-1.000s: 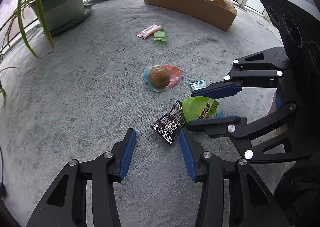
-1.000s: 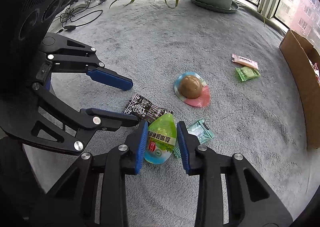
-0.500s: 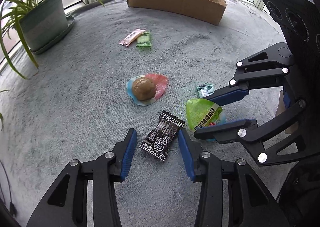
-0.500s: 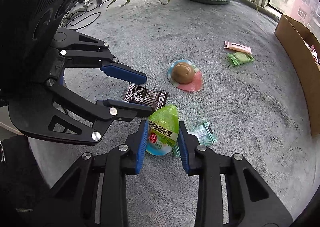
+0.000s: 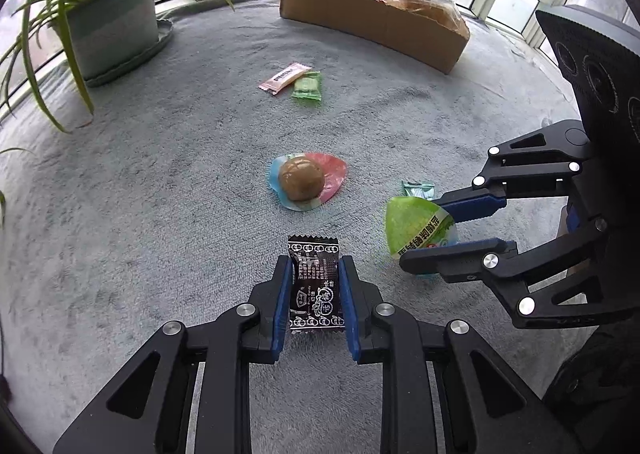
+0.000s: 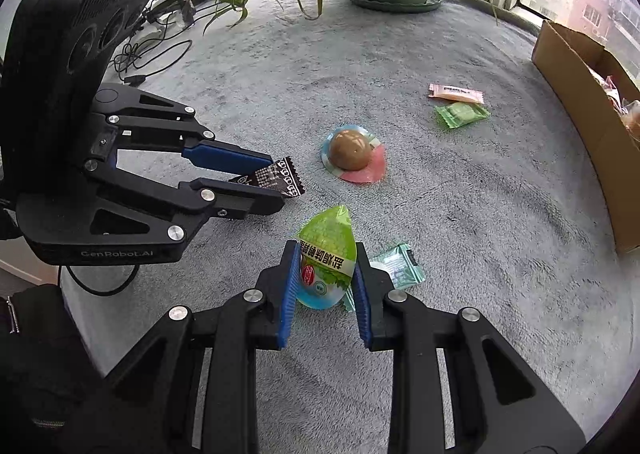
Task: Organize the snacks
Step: 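Carry the green pack and black packet over the box with both tools, then open both tools to drop the green pack and black packet into the box, then move both open tools back toward the remaining candies on the blanket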
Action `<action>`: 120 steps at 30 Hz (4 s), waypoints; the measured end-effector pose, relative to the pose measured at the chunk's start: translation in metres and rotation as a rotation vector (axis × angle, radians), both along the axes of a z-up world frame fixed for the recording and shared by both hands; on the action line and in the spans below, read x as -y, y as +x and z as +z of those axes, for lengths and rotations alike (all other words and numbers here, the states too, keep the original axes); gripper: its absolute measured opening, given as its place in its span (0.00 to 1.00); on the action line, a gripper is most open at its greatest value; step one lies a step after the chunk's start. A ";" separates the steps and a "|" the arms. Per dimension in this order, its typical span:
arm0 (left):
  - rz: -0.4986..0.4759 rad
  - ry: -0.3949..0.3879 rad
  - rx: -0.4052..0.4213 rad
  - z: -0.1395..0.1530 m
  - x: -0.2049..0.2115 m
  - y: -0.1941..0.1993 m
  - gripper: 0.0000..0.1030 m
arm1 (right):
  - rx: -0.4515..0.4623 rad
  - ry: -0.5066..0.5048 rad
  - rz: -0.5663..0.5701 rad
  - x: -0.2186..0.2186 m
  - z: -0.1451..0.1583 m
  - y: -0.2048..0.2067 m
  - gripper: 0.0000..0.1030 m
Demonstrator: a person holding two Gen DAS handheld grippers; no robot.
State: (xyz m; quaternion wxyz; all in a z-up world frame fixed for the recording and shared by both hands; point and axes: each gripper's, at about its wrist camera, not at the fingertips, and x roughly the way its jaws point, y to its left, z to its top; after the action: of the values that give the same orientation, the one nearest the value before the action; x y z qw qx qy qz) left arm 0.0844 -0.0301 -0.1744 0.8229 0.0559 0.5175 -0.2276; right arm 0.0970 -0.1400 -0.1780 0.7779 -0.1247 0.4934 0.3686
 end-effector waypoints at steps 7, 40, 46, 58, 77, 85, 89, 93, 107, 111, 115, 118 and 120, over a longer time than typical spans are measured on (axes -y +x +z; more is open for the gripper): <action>0.038 -0.046 0.040 0.026 -0.004 0.008 0.21 | 0.062 0.030 -0.067 0.026 0.029 0.011 0.25; -0.014 -0.122 0.262 0.108 0.096 0.129 0.21 | 0.281 0.021 -0.426 0.179 0.114 0.134 0.25; 0.024 -0.120 0.267 0.107 0.114 0.158 0.21 | 0.271 0.006 -0.471 0.196 0.107 0.168 0.25; 0.039 -0.121 0.255 0.097 0.147 0.206 0.21 | 0.219 -0.001 -0.552 0.226 0.080 0.214 0.25; 0.054 -0.122 0.210 0.070 0.166 0.227 0.21 | 0.195 -0.028 -0.557 0.226 0.059 0.233 0.30; 0.065 -0.117 0.213 0.074 0.166 0.228 0.27 | 0.237 -0.032 -0.577 0.227 0.070 0.227 0.54; 0.064 -0.118 0.222 0.078 0.165 0.225 0.28 | 0.245 -0.035 -0.579 0.227 0.076 0.222 0.54; 0.053 -0.115 0.242 0.086 0.164 0.218 0.28 | 0.251 -0.034 -0.577 0.224 0.082 0.214 0.54; 0.049 -0.103 0.347 0.131 0.128 0.164 0.28 | 0.307 -0.004 -0.516 0.185 0.124 0.147 0.54; 0.056 -0.114 0.353 0.137 0.110 0.147 0.28 | 0.308 0.000 -0.485 0.168 0.132 0.125 0.54; 0.059 -0.108 0.356 0.139 0.091 0.128 0.29 | 0.318 0.001 -0.460 0.151 0.133 0.103 0.77; 0.076 -0.105 0.358 0.139 0.073 0.115 0.37 | 0.308 -0.003 -0.425 0.137 0.131 0.088 0.77; 0.096 -0.102 0.359 0.139 0.059 0.107 0.37 | 0.295 0.003 -0.403 0.129 0.127 0.079 0.77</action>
State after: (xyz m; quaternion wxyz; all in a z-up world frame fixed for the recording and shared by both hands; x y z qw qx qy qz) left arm 0.1911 -0.0886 -0.0351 0.9137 0.0291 0.3524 -0.2002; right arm 0.1758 -0.2686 -0.0512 0.8995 -0.0751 0.3887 0.1848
